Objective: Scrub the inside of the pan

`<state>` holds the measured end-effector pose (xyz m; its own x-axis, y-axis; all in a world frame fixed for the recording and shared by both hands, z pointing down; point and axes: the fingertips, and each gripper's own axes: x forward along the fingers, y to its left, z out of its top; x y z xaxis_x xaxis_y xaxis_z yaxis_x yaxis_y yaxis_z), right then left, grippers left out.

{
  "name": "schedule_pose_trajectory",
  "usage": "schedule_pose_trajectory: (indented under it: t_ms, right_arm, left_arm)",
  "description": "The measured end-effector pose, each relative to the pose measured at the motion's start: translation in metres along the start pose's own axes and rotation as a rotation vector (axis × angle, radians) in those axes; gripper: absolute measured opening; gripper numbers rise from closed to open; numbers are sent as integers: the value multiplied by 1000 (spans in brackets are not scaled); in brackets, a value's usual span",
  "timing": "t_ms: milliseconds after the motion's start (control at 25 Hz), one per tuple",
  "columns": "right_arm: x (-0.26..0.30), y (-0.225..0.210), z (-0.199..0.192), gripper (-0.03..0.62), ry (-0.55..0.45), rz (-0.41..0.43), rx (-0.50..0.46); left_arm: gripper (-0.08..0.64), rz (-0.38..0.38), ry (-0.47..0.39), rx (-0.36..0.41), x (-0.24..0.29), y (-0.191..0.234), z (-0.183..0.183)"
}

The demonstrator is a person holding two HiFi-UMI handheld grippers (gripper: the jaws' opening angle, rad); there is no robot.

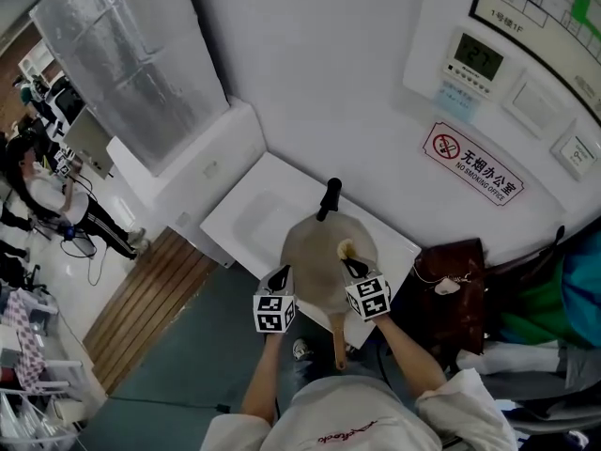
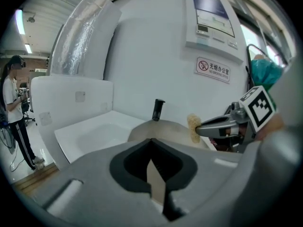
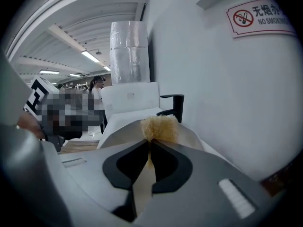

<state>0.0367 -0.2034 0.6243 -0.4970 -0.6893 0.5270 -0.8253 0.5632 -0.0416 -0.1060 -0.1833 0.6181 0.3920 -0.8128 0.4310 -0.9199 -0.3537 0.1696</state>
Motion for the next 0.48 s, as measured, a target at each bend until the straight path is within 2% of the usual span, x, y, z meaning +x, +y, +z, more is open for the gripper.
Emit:
schedule_pose_trajectory:
  t_ms: [480]
  right_arm:
    - [-62, -18, 36, 26, -153, -49, 4]
  left_arm:
    - [0, -11, -87, 27, -24, -26, 43]
